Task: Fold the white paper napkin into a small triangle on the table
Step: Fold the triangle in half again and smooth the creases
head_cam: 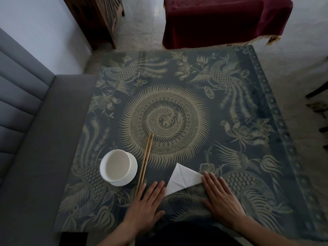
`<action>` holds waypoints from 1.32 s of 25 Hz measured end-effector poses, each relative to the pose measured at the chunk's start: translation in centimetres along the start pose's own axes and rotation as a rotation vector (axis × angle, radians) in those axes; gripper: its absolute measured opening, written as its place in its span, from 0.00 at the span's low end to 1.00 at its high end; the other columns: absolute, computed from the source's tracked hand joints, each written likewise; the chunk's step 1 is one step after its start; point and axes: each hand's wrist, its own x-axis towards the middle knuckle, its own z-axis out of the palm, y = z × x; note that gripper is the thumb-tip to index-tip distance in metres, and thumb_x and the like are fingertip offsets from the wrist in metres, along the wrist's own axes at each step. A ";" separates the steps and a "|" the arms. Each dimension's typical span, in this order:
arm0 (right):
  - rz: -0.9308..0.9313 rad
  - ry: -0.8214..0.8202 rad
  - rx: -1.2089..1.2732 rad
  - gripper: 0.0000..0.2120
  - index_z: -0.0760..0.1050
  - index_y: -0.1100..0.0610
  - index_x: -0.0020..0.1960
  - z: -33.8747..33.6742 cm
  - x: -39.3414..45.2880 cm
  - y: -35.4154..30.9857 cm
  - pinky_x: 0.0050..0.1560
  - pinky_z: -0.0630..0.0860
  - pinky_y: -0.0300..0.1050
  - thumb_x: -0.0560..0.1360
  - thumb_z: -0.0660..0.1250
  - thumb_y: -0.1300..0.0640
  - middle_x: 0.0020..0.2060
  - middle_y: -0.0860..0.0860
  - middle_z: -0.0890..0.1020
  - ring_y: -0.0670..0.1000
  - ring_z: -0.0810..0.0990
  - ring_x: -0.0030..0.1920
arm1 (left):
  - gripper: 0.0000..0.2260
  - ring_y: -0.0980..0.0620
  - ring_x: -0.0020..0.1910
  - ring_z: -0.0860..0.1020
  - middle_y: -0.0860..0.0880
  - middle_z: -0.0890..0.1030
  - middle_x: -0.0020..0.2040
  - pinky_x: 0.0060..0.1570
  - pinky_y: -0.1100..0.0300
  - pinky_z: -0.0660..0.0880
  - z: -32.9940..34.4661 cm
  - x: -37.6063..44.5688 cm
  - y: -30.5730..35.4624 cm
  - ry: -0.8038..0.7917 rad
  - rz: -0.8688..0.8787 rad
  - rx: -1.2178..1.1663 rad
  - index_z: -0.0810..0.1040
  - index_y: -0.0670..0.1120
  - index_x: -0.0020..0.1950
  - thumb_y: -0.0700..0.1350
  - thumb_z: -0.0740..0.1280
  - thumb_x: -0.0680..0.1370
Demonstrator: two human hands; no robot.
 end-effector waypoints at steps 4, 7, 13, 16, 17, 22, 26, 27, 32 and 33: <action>0.015 0.003 0.023 0.34 0.55 0.62 0.77 -0.6 0.7 -0.4 0.73 0.53 0.56 0.80 0.53 0.40 0.78 0.57 0.57 0.55 0.51 0.78 | 0.32 0.46 0.78 0.53 0.44 0.54 0.80 0.70 0.42 0.53 -1.5 1.1 0.5 0.013 -0.021 -0.059 0.56 0.42 0.78 0.60 0.55 0.81; -0.060 0.004 0.027 0.34 0.56 0.63 0.77 -1.4 2.6 -2.4 0.72 0.53 0.55 0.80 0.54 0.41 0.77 0.58 0.56 0.57 0.54 0.77 | 0.31 0.48 0.78 0.46 0.45 0.49 0.80 0.72 0.45 0.46 -3.6 4.5 1.5 0.017 -0.013 -0.072 0.51 0.42 0.79 0.60 0.50 0.82; -0.083 -0.012 0.013 0.31 0.56 0.61 0.77 -2.7 5.3 -3.8 0.71 0.51 0.53 0.81 0.48 0.44 0.77 0.56 0.58 0.56 0.54 0.76 | 0.32 0.51 0.75 0.31 0.49 0.33 0.78 0.74 0.45 0.35 -5.0 10.3 3.0 -0.065 0.009 -0.004 0.34 0.46 0.77 0.63 0.38 0.81; -0.077 -0.030 0.024 0.32 0.50 0.59 0.78 -2.2 4.7 -2.9 0.72 0.48 0.53 0.81 0.48 0.41 0.78 0.54 0.51 0.54 0.48 0.77 | 0.32 0.52 0.74 0.30 0.49 0.32 0.78 0.73 0.44 0.34 -4.0 10.4 3.0 -0.093 -0.014 -0.010 0.32 0.47 0.77 0.63 0.37 0.80; -0.062 -0.025 0.025 0.33 0.51 0.59 0.78 -2.0 4.3 -2.5 0.72 0.49 0.54 0.81 0.49 0.40 0.78 0.54 0.52 0.54 0.49 0.77 | 0.32 0.53 0.74 0.29 0.50 0.31 0.77 0.73 0.44 0.33 -3.7 10.3 3.0 -0.092 -0.021 -0.015 0.32 0.47 0.77 0.64 0.36 0.79; 0.064 -0.039 0.033 0.32 0.57 0.59 0.77 -1.4 1.7 -0.2 0.72 0.53 0.58 0.80 0.50 0.40 0.77 0.53 0.58 0.54 0.52 0.77 | 0.32 0.52 0.75 0.31 0.50 0.32 0.78 0.72 0.44 0.34 -2.8 8.6 1.7 -0.051 -0.046 -0.036 0.35 0.46 0.78 0.64 0.37 0.80; 0.171 -0.030 0.039 0.34 0.54 0.59 0.78 -0.6 -0.1 0.7 0.73 0.49 0.60 0.81 0.46 0.38 0.78 0.53 0.55 0.55 0.49 0.78 | 0.30 0.50 0.78 0.42 0.47 0.47 0.80 0.72 0.42 0.45 -1.7 5.0 0.7 0.022 -0.089 -0.043 0.49 0.44 0.79 0.61 0.45 0.83; 0.175 -0.023 0.049 0.34 0.53 0.59 0.78 -0.6 0.0 0.5 0.73 0.49 0.60 0.81 0.47 0.38 0.79 0.54 0.54 0.55 0.48 0.78 | 0.30 0.49 0.78 0.44 0.47 0.48 0.80 0.72 0.42 0.46 -1.6 4.6 0.8 0.038 -0.094 -0.056 0.51 0.43 0.79 0.60 0.46 0.83; -0.054 0.009 0.027 0.32 0.56 0.61 0.77 -2.2 4.2 -2.7 0.72 0.51 0.57 0.81 0.50 0.42 0.78 0.56 0.56 0.56 0.52 0.77 | 0.31 0.49 0.78 0.45 0.46 0.48 0.80 0.72 0.47 0.45 -2.8 7.0 3.5 0.104 -0.033 -0.083 0.49 0.42 0.79 0.61 0.47 0.83; -0.104 0.004 0.004 0.32 0.56 0.61 0.77 -2.4 5.1 -3.2 0.72 0.50 0.55 0.81 0.50 0.42 0.77 0.57 0.56 0.57 0.52 0.77 | 0.32 0.49 0.78 0.46 0.46 0.49 0.80 0.72 0.48 0.45 -2.9 7.4 3.9 0.112 -0.045 -0.089 0.49 0.41 0.79 0.61 0.48 0.83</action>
